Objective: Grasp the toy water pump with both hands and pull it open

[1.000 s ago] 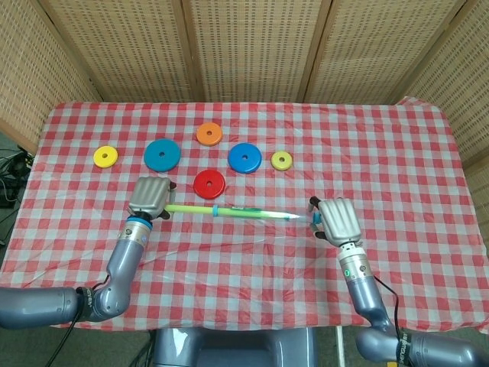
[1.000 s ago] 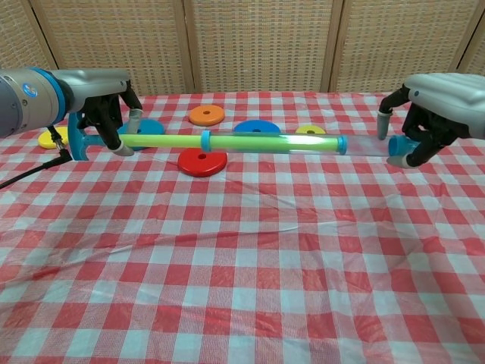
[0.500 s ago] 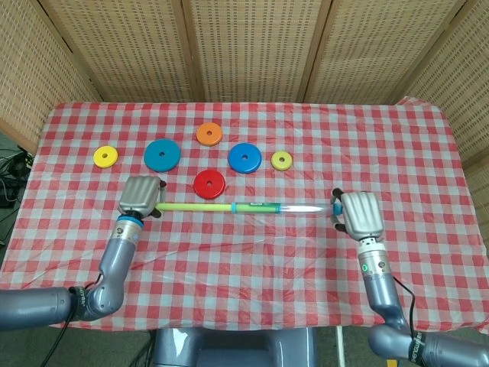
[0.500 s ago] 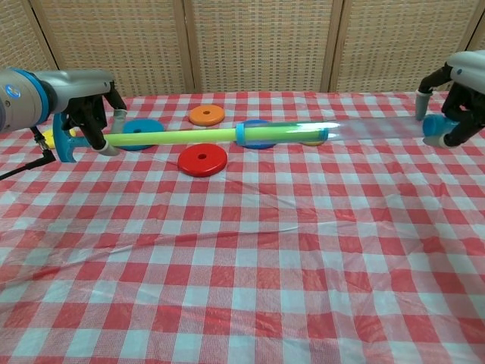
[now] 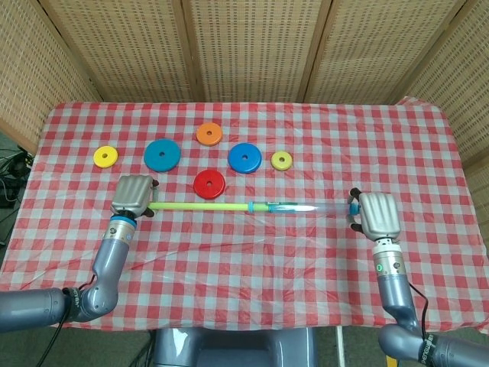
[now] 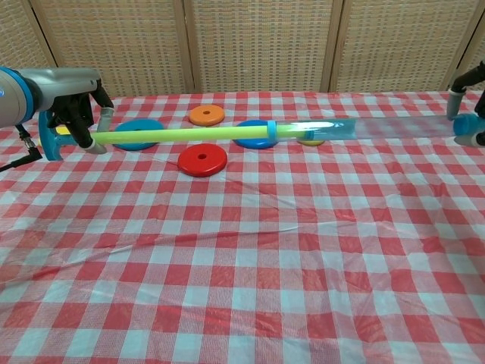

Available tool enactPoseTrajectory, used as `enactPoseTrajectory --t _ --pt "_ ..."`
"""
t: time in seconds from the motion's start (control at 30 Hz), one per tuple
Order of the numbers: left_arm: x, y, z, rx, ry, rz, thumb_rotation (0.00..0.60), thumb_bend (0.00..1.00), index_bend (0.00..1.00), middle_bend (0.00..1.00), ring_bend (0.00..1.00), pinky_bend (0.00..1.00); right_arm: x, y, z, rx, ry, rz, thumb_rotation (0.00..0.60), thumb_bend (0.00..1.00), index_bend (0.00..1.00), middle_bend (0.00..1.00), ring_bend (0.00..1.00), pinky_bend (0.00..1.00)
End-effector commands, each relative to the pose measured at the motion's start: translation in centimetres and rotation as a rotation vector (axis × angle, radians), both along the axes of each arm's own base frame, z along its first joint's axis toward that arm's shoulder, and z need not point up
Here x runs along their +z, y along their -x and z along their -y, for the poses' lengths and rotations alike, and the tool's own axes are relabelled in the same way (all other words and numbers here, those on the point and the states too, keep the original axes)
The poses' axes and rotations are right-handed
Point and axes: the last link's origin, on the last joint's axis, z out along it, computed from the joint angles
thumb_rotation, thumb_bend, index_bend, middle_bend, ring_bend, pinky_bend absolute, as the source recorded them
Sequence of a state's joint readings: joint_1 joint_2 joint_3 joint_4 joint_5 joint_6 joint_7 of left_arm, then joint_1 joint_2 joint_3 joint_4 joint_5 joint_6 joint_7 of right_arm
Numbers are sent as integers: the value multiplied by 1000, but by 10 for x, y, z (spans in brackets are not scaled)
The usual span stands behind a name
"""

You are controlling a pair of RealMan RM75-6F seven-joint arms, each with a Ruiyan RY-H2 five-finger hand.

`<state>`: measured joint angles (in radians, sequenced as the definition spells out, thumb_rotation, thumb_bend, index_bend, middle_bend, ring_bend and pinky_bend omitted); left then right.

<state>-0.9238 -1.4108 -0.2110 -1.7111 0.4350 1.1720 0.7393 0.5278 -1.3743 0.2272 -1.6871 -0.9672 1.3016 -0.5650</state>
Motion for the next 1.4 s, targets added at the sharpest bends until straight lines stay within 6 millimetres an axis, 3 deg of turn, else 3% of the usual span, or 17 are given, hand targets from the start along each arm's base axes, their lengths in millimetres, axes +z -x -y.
enactPoseTrajectory --t 0.03,0.87,1.0,1.07,1.17,1.23,1.33,1.4 --pt "0 0 0 -2 -1 1 600 585 825 991 847 745 1 1 0 -3 0 1 600 527 630 1000 1000 643" --pt "1 8 1 2 -5 -13 600 582 825 992 847 744 3 16 2 -31 9 -31 600 527 627 1000 1000 643" --pt "1 8 1 -3 -2 -11 600 491 808 974 837 695 3 15 2 -27 7 -29 600 476 608 1000 1000 642" --pt "1 8 2 -6 8 -15 600 366 743 882 760 645 3 15 2 -21 14 -26 600 421 585 1000 989 639" --pt "3 10 5 -16 48 -52 600 180 495 572 488 482 3 18 1 -19 14 -35 600 353 494 894 861 553" --pt "4 11 7 -7 81 -65 600 112 347 351 331 348 2 21 0 -37 0 -47 600 306 378 668 656 388" --pt "7 11 10 4 117 -77 600 63 201 64 138 144 1 24 0 -65 -22 -56 600 261 203 363 341 189" --pt "8 12 13 11 134 -73 600 55 161 6 50 80 0 25 0 -79 -31 -55 600 246 129 222 197 107"
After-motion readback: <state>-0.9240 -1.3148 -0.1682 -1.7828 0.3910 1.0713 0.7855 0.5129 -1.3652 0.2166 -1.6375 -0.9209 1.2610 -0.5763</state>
